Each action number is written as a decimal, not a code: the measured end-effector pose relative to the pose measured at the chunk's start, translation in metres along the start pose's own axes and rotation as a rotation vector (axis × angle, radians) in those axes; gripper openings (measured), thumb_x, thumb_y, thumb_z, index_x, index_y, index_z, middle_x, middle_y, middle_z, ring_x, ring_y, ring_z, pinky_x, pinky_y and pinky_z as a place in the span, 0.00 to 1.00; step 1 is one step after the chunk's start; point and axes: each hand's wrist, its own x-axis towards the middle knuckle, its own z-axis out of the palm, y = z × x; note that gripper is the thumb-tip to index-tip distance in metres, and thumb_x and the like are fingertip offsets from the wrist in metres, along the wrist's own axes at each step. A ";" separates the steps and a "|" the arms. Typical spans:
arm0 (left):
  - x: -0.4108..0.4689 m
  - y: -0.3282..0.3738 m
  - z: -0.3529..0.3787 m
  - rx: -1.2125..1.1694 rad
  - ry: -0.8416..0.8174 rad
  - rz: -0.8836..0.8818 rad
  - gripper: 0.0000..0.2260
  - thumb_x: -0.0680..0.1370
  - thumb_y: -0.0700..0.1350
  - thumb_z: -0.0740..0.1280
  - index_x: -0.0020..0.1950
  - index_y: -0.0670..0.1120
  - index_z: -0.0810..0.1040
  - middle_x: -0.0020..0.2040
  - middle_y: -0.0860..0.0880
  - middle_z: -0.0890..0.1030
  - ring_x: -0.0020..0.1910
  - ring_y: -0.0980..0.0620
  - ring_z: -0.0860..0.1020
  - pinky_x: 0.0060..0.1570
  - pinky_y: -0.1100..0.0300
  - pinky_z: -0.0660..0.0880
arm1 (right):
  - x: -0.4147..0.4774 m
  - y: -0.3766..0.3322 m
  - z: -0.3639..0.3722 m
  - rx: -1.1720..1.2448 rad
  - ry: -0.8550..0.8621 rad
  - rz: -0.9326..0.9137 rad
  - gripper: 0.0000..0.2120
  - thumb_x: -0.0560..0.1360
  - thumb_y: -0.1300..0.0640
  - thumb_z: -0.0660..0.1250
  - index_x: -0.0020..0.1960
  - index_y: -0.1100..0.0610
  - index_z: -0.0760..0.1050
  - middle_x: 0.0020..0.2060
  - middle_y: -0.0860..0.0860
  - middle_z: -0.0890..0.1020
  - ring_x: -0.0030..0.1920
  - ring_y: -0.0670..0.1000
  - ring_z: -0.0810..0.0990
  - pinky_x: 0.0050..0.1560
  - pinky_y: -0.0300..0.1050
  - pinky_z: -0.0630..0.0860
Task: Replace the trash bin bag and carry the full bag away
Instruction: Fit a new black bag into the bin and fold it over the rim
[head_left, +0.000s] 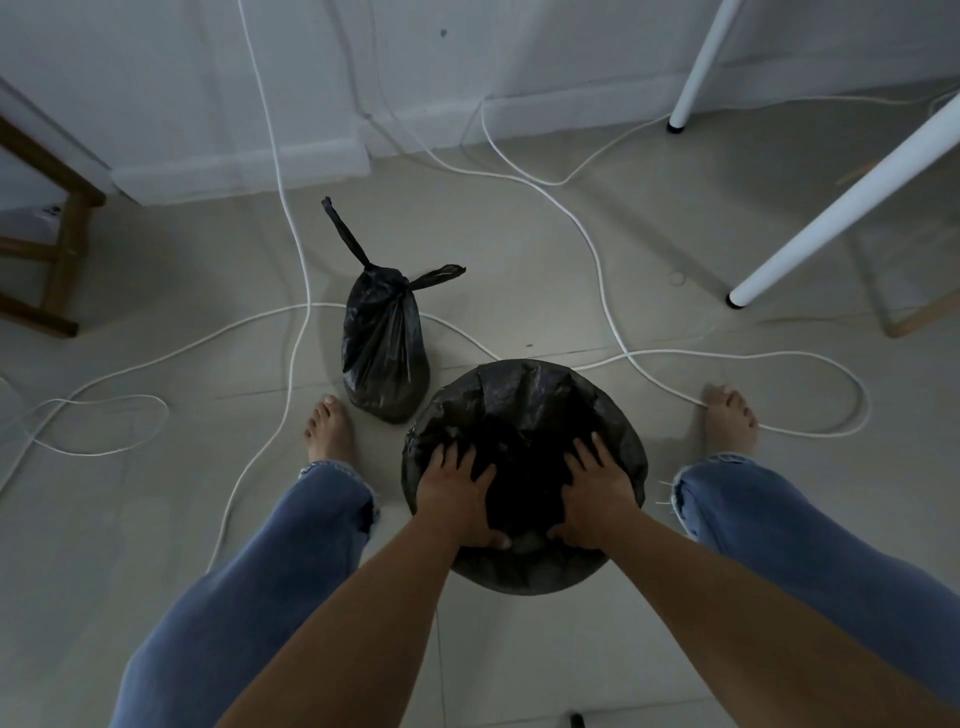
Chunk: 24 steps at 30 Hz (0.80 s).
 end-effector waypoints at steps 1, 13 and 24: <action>0.001 0.000 0.002 0.017 -0.009 -0.004 0.50 0.70 0.77 0.60 0.83 0.54 0.47 0.83 0.42 0.45 0.82 0.38 0.42 0.80 0.42 0.36 | 0.003 0.003 0.001 -0.059 -0.055 0.018 0.45 0.70 0.26 0.51 0.78 0.51 0.52 0.78 0.59 0.48 0.77 0.61 0.39 0.73 0.63 0.32; 0.003 0.004 -0.015 0.018 0.028 0.030 0.42 0.73 0.70 0.64 0.80 0.49 0.61 0.78 0.41 0.64 0.77 0.39 0.61 0.79 0.42 0.52 | 0.005 0.007 -0.030 0.090 0.081 0.010 0.36 0.72 0.36 0.60 0.74 0.53 0.62 0.73 0.60 0.64 0.75 0.61 0.56 0.75 0.61 0.42; 0.040 -0.025 -0.055 -0.773 0.241 -0.079 0.31 0.79 0.49 0.68 0.79 0.45 0.62 0.73 0.37 0.70 0.73 0.37 0.69 0.72 0.45 0.68 | 0.046 0.028 -0.064 1.323 0.214 0.156 0.30 0.72 0.52 0.69 0.72 0.56 0.64 0.66 0.57 0.75 0.66 0.58 0.73 0.66 0.49 0.69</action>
